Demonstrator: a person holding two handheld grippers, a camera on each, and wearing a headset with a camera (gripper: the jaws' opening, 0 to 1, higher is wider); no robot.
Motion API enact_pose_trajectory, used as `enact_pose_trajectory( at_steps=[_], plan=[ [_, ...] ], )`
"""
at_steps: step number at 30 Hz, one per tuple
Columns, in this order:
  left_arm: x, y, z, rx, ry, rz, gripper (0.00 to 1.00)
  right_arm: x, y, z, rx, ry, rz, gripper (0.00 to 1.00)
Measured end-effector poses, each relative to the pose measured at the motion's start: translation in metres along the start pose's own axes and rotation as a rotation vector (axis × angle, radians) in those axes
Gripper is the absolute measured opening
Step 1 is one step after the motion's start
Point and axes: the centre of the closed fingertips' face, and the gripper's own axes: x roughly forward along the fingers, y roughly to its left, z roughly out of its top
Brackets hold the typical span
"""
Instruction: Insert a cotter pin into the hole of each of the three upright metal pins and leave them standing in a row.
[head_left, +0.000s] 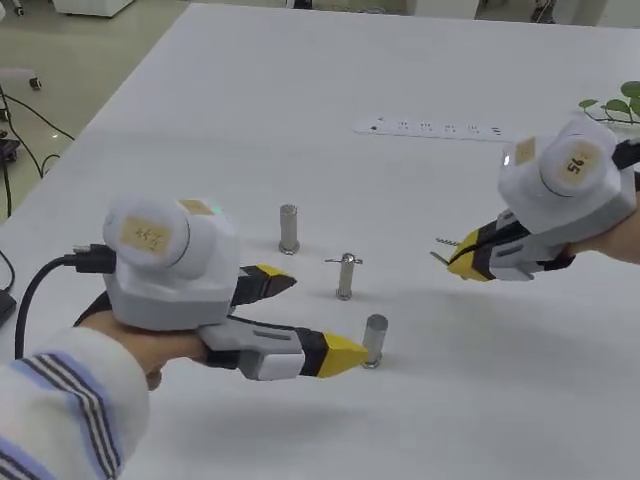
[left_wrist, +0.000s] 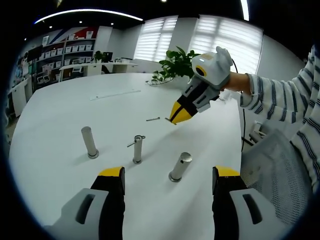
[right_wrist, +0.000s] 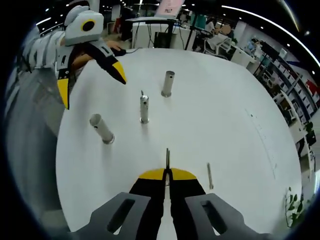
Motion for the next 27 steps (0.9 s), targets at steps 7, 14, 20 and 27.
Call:
enact_pose_trajectory(
  at_steps=[7, 14, 20, 27],
  plan=[
    [0.004, -0.001, 0.008, -0.022, 0.002, -0.021, 0.65, -0.003, 0.008, 0.014, -0.018, -0.059, -0.021, 0.03],
    [0.008, 0.001, 0.016, -0.072, 0.006, -0.02, 0.64, -0.007, 0.016, 0.03, -0.057, -0.103, -0.037, 0.03],
    [0.011, 0.003, 0.019, -0.137, 0.027, -0.017, 0.65, -0.01, 0.024, 0.038, -0.071, -0.133, -0.051, 0.03],
    [0.016, -0.003, 0.029, -0.173, 0.002, -0.045, 0.54, -0.012, 0.032, 0.046, -0.081, -0.169, -0.052, 0.03]
  ],
)
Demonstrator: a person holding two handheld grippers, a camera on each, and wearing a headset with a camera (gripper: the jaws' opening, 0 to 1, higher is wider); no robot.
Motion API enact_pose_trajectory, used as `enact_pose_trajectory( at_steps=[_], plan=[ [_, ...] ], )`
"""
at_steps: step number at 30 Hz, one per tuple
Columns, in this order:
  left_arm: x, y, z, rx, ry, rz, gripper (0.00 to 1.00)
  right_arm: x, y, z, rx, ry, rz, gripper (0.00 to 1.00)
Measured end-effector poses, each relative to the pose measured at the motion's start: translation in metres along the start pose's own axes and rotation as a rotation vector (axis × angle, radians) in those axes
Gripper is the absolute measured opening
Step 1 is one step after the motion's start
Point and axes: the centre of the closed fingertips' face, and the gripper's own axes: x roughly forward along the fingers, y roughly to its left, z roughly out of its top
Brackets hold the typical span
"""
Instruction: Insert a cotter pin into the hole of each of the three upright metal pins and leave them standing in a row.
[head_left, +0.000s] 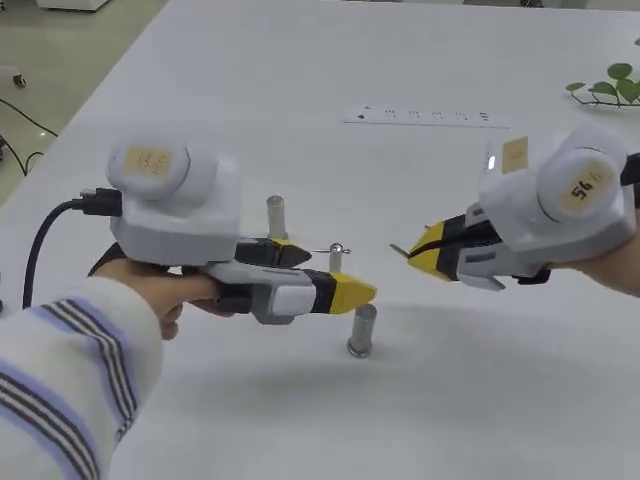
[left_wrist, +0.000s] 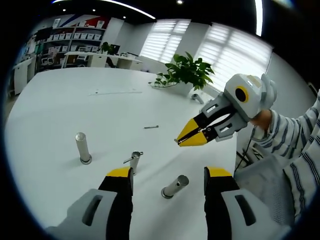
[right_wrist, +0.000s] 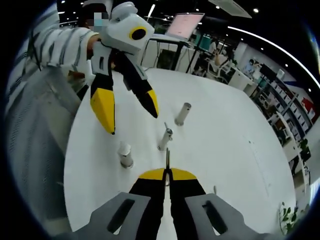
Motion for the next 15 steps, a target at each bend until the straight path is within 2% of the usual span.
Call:
enact_pose_trajectory(
  at_steps=[3, 5, 7, 8, 11, 14, 15],
  plan=[
    [0.003, -0.006, 0.007, -0.009, -0.03, -0.027, 0.46, -0.002, 0.007, 0.005, -0.006, -0.009, 0.003, 0.03],
    [0.005, -0.009, 0.009, -0.041, -0.033, -0.041, 0.45, -0.002, 0.006, 0.006, -0.014, -0.011, 0.003, 0.03],
    [0.007, -0.009, 0.007, -0.092, -0.012, -0.043, 0.45, -0.002, 0.008, 0.007, -0.016, -0.016, 0.005, 0.03],
    [0.008, -0.01, 0.003, -0.126, 0.014, -0.05, 0.46, -0.002, 0.009, 0.008, -0.016, -0.017, 0.005, 0.03],
    [0.011, -0.01, 0.002, -0.121, 0.022, -0.05, 0.49, -0.003, 0.013, 0.011, -0.023, -0.023, 0.006, 0.03],
    [0.013, -0.017, 0.008, -0.179, -0.019, -0.096, 0.45, -0.004, 0.015, 0.013, -0.027, -0.026, 0.007, 0.03],
    [0.012, -0.017, 0.01, -0.175, -0.027, -0.095, 0.41, -0.004, 0.016, 0.014, -0.026, -0.027, 0.008, 0.03]
  ],
)
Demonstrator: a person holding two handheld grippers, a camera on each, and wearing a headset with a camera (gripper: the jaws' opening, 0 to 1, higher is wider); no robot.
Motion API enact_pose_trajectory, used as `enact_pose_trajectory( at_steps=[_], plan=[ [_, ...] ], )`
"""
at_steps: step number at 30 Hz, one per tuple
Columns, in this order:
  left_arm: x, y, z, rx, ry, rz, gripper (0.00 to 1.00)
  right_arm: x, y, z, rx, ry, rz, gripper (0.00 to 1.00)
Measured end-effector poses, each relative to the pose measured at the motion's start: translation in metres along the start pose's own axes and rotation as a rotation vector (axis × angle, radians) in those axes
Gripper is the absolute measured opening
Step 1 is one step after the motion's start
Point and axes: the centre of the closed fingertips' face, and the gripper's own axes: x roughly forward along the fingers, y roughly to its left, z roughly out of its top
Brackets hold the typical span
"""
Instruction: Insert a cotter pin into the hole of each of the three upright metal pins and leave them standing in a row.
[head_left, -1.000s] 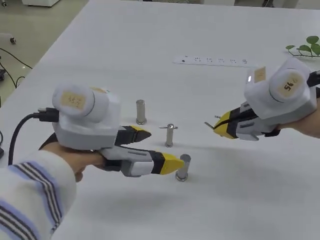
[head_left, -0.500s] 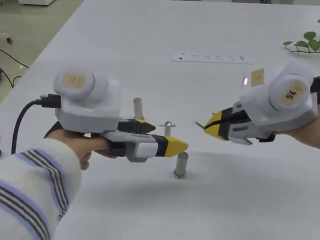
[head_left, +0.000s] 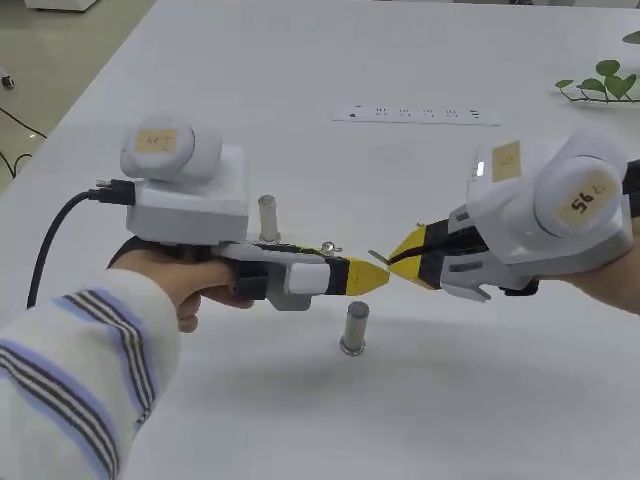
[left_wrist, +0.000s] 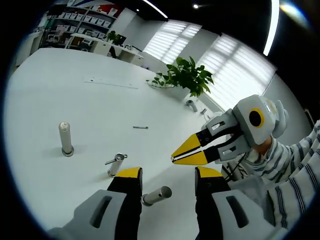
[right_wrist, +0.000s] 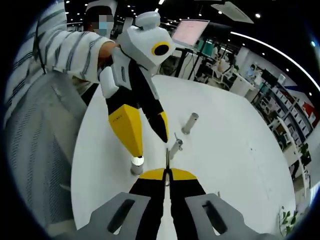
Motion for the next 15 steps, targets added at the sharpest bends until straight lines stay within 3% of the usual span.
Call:
enact_pose_trajectory(
  at_steps=[2, 7, 15],
  plan=[
    [0.0003, 0.0002, 0.0034, 0.001, -0.015, 0.001, 0.33, -0.0004, 0.0009, 0.0011, -0.004, -0.001, -0.002, 0.03],
    [0.0021, -0.0019, 0.0073, -0.024, -0.028, -0.014, 0.26, -0.001, 0.0037, 0.0027, -0.01, -0.002, 0.0, 0.03],
    [0.0048, -0.004, 0.0039, -0.078, -0.01, -0.032, 0.19, -0.0014, 0.0064, 0.0055, -0.034, -0.003, 0.002, 0.03]
  ],
)
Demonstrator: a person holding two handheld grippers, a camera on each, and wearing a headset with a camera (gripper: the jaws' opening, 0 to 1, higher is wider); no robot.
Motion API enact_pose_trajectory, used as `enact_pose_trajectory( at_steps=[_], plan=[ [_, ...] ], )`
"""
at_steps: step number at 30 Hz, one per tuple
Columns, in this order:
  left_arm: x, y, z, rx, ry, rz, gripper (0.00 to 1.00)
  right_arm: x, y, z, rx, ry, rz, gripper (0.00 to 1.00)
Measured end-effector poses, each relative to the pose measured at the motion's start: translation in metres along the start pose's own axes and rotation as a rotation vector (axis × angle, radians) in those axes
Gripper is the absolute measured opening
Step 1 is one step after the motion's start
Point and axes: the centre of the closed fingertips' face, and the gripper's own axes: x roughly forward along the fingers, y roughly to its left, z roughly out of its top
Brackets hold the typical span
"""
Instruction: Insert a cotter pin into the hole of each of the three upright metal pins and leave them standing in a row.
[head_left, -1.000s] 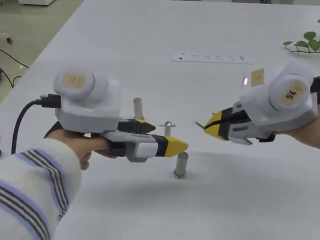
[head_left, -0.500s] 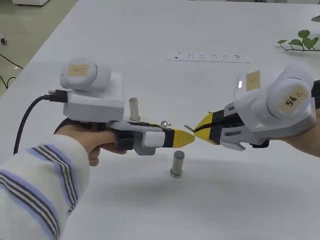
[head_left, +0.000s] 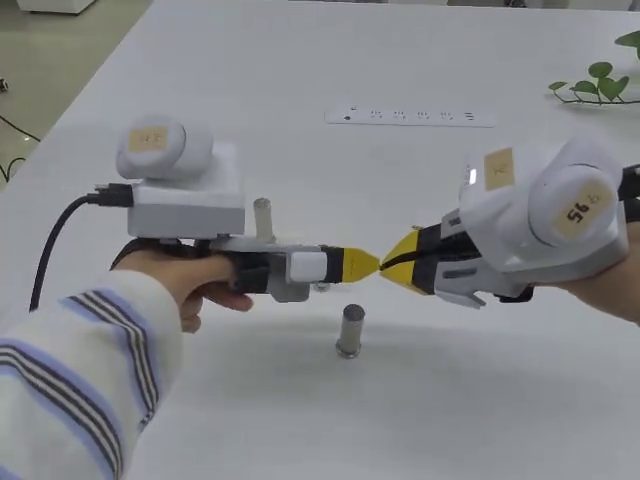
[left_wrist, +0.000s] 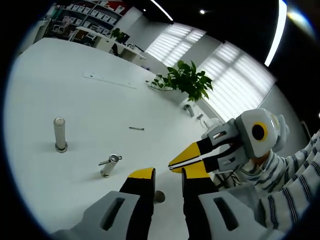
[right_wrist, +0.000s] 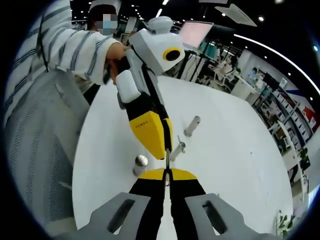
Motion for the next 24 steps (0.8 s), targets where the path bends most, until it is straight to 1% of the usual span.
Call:
enact_pose_trajectory(
  at_steps=[2, 6, 10, 15, 18, 24],
  plan=[
    [0.0007, -0.0016, 0.0, -0.006, 0.001, -0.009, 0.18, -0.0001, 0.0011, 0.0008, -0.004, 0.0, 0.002, 0.03],
    [0.002, -0.0018, 0.0, 0.001, 0.002, -0.011, 0.11, -0.0007, 0.0028, 0.0028, -0.018, -0.001, 0.002, 0.03],
    [0.0027, 0.0003, 0.0004, -0.003, -0.001, -0.001, 0.09, -0.0009, 0.0022, 0.0027, -0.025, -0.002, -0.004, 0.03],
    [0.0032, -0.0008, -0.0016, -0.011, 0.008, -0.009, 0.06, -0.0006, 0.0031, 0.0023, -0.033, 0.001, -0.005, 0.03],
    [0.0042, -0.0015, -0.0025, -0.006, 0.01, -0.011, 0.05, -0.0002, 0.0035, 0.0024, -0.043, 0.002, -0.006, 0.03],
    [0.0049, -0.0021, -0.0031, -0.027, 0.014, -0.015, 0.02, 0.0003, 0.0039, 0.0057, -0.063, -0.008, -0.005, 0.03]
  ],
)
